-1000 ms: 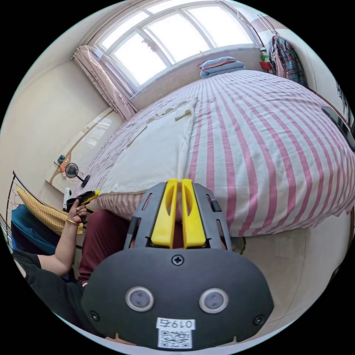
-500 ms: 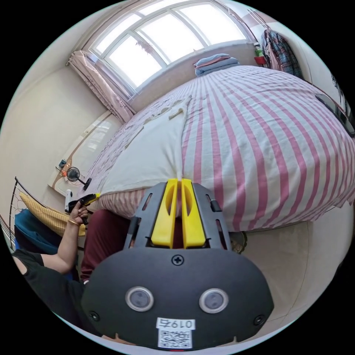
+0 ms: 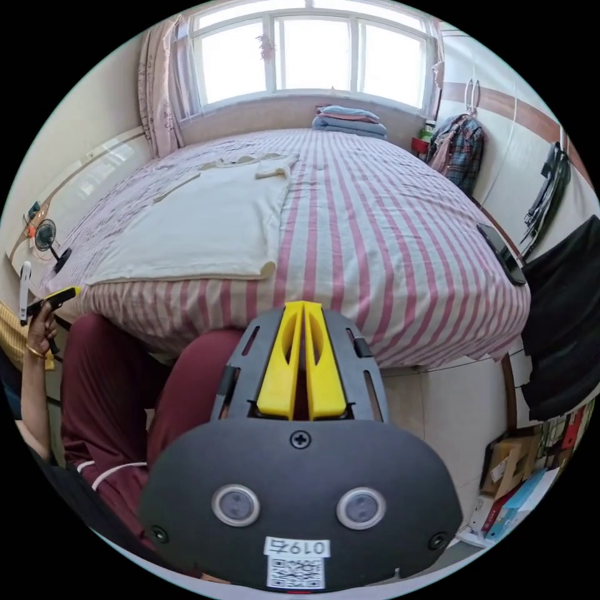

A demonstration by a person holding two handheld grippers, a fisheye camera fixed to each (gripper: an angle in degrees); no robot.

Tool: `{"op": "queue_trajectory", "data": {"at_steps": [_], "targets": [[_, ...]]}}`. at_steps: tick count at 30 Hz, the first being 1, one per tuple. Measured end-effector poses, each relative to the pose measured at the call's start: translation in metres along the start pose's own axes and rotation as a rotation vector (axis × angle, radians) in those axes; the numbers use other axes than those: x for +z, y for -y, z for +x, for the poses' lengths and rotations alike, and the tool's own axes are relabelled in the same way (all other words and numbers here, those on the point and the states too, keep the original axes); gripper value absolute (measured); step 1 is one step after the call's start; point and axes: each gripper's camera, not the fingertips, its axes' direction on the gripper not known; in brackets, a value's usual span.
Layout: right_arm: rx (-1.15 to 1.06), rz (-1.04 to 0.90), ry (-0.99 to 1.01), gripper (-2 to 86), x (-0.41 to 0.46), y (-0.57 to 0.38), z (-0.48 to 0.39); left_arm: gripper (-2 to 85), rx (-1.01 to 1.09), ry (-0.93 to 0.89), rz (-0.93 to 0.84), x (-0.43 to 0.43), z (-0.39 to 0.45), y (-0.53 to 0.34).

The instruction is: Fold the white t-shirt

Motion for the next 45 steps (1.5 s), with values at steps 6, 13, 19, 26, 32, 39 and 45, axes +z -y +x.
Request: {"op": "queue_trajectory", "data": {"at_steps": [6, 13, 19, 26, 32, 39, 45], "targets": [[-0.043, 0.083, 0.077, -0.7, -0.028, 0.035, -0.085, 0.9, 0.04, -0.15, 0.097, -0.047, 0.058, 0.024], [-0.259, 0.172, 0.069, -0.9, -0.034, 0.076, -0.188, 0.8, 0.206, -0.311, 0.147, -0.063, 0.128, 0.06], [-0.246, 0.211, -0.074, -0.8, -0.022, 0.106, -0.234, 0.8, 0.289, -0.256, 0.169, -0.067, 0.166, 0.1], [-0.235, 0.275, -0.025, -0.9, -0.014, 0.164, -0.263, 0.9, 0.281, -0.286, 0.302, -0.083, 0.196, 0.182], [-0.274, 0.31, 0.016, -0.9, 0.02, 0.301, -0.271, 1.2, 0.268, -0.186, 0.38, -0.075, 0.22, 0.318], [-0.363, 0.384, -0.116, 0.8, 0.143, 0.526, -0.284, 2.3, 0.329, -0.143, 0.429, -0.013, 0.261, 0.549], [-0.432, 0.25, -0.096, 6.9, 0.246, 0.667, -0.306, 5.0, 0.494, -0.171, 0.285, 0.05, 0.301, 0.727]]}}
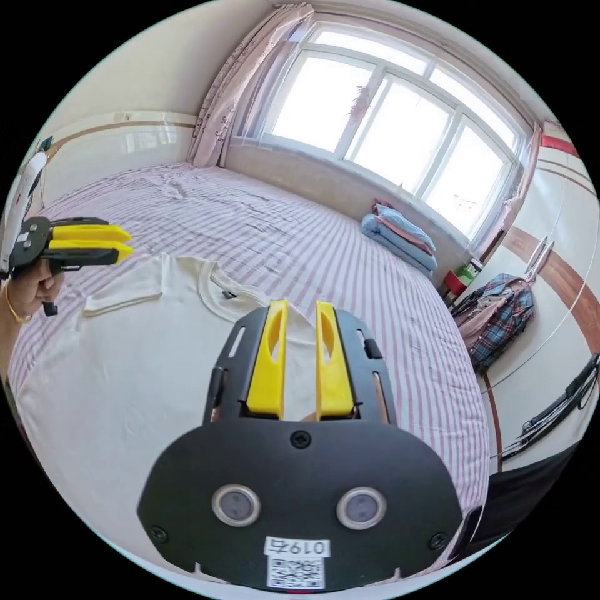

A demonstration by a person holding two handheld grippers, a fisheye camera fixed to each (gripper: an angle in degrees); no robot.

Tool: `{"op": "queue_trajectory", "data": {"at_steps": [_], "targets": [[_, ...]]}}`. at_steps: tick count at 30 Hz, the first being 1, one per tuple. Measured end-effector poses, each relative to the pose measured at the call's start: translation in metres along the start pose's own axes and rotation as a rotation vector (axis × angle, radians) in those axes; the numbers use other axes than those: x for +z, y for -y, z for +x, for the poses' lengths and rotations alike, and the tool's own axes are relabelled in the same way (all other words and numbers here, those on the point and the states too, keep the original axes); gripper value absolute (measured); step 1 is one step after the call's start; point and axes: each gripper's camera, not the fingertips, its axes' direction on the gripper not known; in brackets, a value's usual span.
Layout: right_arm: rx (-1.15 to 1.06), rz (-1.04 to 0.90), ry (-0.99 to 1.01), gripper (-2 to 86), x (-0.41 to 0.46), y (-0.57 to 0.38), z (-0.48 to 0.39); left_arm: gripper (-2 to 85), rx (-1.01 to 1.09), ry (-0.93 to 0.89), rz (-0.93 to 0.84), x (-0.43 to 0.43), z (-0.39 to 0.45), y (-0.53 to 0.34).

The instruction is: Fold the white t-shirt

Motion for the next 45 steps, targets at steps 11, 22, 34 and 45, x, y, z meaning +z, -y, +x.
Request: {"op": "queue_trajectory", "data": {"at_steps": [11, 22, 34, 45], "targets": [[0.129, -0.288, 0.032, -0.4, 0.124, 0.133, 0.031, 1.2, 0.0, -0.102, -0.287, 0.114, -0.091, 0.197], [-0.046, -0.465, 0.278, 6.1, 0.287, 0.252, 0.105, 1.9, 0.12, -0.31, -0.345, 0.242, -0.182, 0.37], [-0.288, -0.6, 0.551, 8.2, 0.456, 0.329, 0.163, 2.3, 0.324, -0.547, -0.533, 0.39, -0.24, 0.529], [-0.252, -0.639, 0.667, 7.8, 0.533, 0.368, 0.219, 4.7, 0.37, -0.71, -0.601, 0.457, -0.279, 0.626]]}}
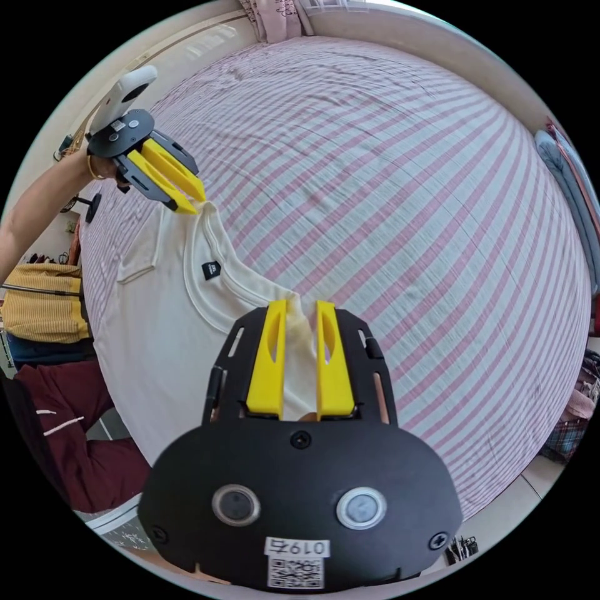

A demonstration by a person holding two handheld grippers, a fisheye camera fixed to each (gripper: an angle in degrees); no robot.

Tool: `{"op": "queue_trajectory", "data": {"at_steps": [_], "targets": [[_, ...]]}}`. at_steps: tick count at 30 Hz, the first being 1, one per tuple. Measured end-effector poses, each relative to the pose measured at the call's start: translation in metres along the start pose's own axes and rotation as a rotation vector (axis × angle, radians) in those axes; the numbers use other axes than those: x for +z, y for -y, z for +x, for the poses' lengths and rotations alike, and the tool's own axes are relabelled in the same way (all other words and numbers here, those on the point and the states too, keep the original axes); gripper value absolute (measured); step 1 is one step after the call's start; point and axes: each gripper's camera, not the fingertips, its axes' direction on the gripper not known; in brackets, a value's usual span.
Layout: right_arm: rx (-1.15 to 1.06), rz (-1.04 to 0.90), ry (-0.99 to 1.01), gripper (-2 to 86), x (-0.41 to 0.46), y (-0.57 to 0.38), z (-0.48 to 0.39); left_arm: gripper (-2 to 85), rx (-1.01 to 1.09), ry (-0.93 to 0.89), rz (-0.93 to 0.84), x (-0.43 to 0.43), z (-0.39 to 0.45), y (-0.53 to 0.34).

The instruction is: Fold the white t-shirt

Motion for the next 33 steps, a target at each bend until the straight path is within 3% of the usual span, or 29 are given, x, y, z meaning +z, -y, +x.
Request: {"op": "queue_trajectory", "data": {"at_steps": [9, 13, 19, 26, 33], "targets": [[-0.005, -0.021, 0.017, 6.1, 0.001, 0.014, 0.048, 5.8, -0.02, 0.015, -0.082, -0.012, -0.048, 0.055], [-0.018, -0.03, 0.041, 3.0, 0.0, 0.015, 0.069, 2.6, -0.041, -0.053, -0.037, -0.023, -0.068, 0.069], [0.041, 0.024, 0.004, -0.4, -0.007, -0.003, 0.096, 0.9, -0.074, 0.043, 0.005, -0.036, -0.075, 0.081], [0.122, 0.032, -0.056, 0.7, 0.007, -0.021, 0.114, 0.8, -0.161, 0.148, -0.058, -0.035, -0.07, 0.111], [0.133, 0.074, 0.038, 6.1, -0.007, -0.047, 0.147, 1.5, -0.168, 0.091, -0.058, -0.052, -0.077, 0.129]]}}
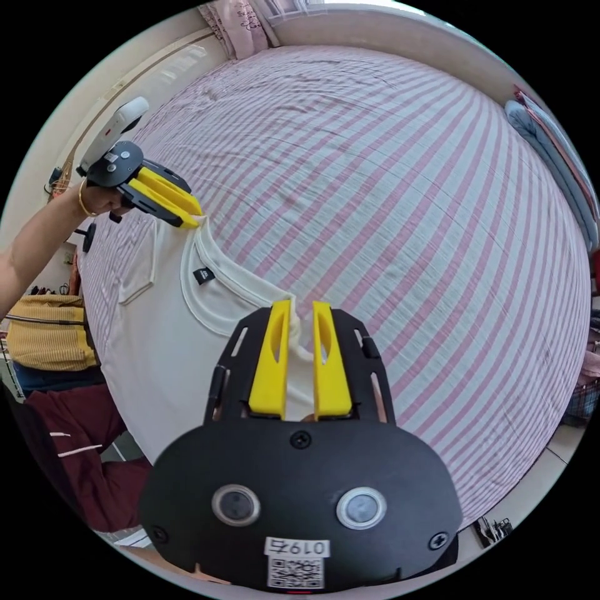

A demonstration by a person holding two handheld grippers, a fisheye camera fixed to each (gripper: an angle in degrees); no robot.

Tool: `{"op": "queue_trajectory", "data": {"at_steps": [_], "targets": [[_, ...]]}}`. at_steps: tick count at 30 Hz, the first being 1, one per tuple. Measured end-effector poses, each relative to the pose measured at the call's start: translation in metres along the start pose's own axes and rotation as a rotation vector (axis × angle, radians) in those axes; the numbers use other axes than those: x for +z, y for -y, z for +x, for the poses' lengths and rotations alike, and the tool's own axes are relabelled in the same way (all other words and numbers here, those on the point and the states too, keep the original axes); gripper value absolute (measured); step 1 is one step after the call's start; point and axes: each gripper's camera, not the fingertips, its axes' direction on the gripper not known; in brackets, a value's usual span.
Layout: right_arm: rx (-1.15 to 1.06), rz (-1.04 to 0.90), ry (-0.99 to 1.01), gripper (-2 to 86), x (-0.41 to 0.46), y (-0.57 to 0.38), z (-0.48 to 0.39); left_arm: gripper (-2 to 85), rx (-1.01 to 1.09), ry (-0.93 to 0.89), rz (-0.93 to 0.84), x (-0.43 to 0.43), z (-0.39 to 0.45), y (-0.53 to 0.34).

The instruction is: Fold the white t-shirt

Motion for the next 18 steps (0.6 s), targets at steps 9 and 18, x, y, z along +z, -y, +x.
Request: {"op": "queue_trajectory", "data": {"at_steps": [9, 18], "targets": [[-0.04, -0.025, 0.078, 5.7, -0.011, -0.055, 0.042, 1.1, 0.007, -0.078, 0.064, -0.019, -0.001, -0.006], [-0.03, -0.062, 0.035, 3.8, 0.0, -0.094, 0.068, 0.9, 0.006, -0.008, -0.008, 0.0, 0.024, 0.009]]}}
